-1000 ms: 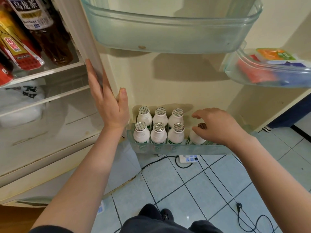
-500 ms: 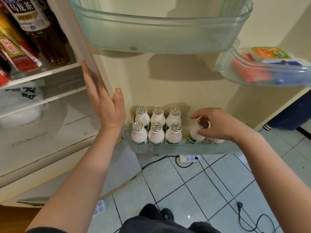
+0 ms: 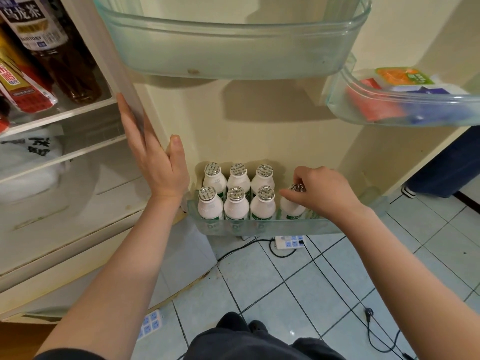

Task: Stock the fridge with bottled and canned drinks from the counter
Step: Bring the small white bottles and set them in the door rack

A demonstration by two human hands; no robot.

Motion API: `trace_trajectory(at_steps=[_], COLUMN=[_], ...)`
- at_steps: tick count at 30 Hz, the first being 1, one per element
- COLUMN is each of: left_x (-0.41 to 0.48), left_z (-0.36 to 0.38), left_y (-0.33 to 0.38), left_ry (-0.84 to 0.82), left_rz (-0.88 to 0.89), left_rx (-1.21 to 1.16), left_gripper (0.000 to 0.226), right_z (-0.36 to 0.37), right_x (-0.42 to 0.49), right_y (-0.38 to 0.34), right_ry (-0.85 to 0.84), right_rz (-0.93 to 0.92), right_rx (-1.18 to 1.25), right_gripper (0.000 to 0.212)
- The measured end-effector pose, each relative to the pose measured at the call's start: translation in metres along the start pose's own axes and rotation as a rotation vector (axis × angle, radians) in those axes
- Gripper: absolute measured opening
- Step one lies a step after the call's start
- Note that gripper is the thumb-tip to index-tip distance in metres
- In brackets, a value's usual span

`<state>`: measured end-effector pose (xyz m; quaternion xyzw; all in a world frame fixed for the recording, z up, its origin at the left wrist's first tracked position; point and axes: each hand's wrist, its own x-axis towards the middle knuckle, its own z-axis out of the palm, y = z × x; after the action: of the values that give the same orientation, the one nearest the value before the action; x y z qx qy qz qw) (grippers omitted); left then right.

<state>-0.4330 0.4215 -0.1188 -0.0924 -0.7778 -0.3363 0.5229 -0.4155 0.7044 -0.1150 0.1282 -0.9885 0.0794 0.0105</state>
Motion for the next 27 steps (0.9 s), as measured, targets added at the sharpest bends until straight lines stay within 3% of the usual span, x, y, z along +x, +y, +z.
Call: trace_trajectory(at_steps=[8,14,27], left_x=[-0.001,-0.001,-0.001], left_z=[-0.001,-0.002,-0.002], left_y=[0.001,0.001,0.001], left_ry=[-0.012,-0.01,0.004], left_rz=[-0.014,-0.013,-0.048], left_rx=[0.011,0.02,0.003], left_gripper=[0.058,0.055,0.053], right_z=[0.003,-0.002,-0.004], right_x=[-0.007,-0.015,-0.014], right_y=[-0.015,-0.01,-0.007], right_ry=[0.09,0.028,-0.028], right_rz=[0.062,-0.037,-0.055], right_rx=[-0.076,0.053,0.037], right_gripper=[0.045,0.037,0.032])
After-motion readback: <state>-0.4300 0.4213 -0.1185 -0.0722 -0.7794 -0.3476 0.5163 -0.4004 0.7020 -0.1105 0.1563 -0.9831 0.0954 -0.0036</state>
